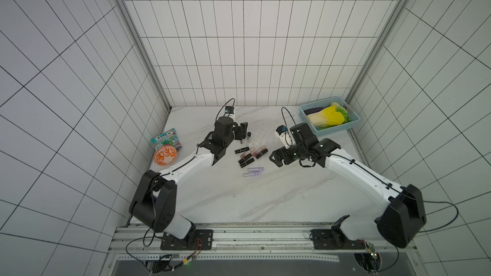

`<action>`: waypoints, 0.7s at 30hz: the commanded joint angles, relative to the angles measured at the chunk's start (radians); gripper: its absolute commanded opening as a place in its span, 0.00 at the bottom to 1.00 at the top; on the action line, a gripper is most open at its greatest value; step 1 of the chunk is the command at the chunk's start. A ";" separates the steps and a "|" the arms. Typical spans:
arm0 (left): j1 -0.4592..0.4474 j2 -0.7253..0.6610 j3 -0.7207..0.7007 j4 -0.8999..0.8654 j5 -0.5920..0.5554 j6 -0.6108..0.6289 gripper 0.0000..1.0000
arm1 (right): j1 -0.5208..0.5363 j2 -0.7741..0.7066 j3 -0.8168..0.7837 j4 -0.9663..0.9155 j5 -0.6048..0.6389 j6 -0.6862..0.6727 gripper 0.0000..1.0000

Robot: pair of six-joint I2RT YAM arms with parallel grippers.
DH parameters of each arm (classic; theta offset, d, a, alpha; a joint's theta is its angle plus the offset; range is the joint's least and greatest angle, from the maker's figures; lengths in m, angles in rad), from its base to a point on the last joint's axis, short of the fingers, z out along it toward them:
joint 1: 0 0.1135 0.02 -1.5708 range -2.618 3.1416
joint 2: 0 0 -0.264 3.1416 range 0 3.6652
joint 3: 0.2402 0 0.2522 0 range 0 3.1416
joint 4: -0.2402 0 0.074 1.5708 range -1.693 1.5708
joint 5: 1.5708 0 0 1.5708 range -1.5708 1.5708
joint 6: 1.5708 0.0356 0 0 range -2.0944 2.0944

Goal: Arrange the lipsticks in the organizer
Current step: Place the lipstick in the storage box, then pick up the lipstick at the center of the board.

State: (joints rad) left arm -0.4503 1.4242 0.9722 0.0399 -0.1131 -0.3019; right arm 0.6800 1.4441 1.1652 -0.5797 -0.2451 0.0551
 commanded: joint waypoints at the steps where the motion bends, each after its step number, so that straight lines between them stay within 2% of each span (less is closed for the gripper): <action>1: 0.019 -0.128 -0.149 -0.008 -0.020 -0.167 0.74 | 0.004 0.093 0.077 -0.046 0.005 -0.081 0.95; 7: 0.061 -0.345 -0.340 0.064 -0.029 -0.239 0.75 | 0.013 0.269 0.213 -0.047 -0.063 -0.149 0.95; 12: 0.067 -0.426 -0.339 0.027 0.002 -0.197 0.75 | 0.024 0.396 0.304 -0.035 -0.119 -0.176 0.94; 21: 0.070 -0.485 -0.354 0.029 0.006 -0.184 0.75 | 0.029 0.587 0.430 -0.041 -0.119 -0.209 0.91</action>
State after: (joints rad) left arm -0.3843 0.9550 0.6178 0.0521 -0.1219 -0.4999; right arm 0.7021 1.9980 1.5417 -0.6037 -0.3523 -0.1261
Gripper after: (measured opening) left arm 0.745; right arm 0.909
